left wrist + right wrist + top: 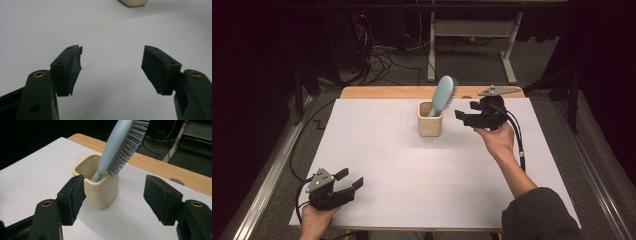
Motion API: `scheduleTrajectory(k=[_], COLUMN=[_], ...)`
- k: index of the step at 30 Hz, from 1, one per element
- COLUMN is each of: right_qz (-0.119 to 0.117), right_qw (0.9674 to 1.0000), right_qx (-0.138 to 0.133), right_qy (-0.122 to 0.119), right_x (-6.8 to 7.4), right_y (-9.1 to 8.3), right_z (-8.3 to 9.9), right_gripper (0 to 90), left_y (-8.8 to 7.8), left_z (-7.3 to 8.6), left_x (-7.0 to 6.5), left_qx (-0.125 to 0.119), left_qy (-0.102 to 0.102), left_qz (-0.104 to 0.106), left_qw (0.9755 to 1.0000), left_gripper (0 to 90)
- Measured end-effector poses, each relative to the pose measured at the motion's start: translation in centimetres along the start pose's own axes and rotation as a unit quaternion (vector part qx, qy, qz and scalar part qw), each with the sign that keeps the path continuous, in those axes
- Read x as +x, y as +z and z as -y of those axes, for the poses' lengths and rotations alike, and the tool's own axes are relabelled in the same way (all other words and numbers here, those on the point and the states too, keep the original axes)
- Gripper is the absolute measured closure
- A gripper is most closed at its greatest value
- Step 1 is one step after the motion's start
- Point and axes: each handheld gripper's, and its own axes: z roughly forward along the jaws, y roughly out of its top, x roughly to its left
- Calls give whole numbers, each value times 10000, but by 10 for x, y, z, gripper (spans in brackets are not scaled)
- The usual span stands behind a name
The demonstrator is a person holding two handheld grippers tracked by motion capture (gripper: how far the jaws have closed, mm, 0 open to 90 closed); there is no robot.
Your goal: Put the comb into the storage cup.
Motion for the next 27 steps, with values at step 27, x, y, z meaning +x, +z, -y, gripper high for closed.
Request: scheduleTrajectory(k=[27], right_qz=[-156], right_qw=[9995], right_qx=[-266], right_qy=[24], right_x=[2], right_y=[-32], right_z=[17], right_gripper=[343], left_y=[0], left_z=[0], left_x=[0], left_qx=[4], left_qy=[-3], left_qz=[1], left_qw=[10000], left_gripper=[326])
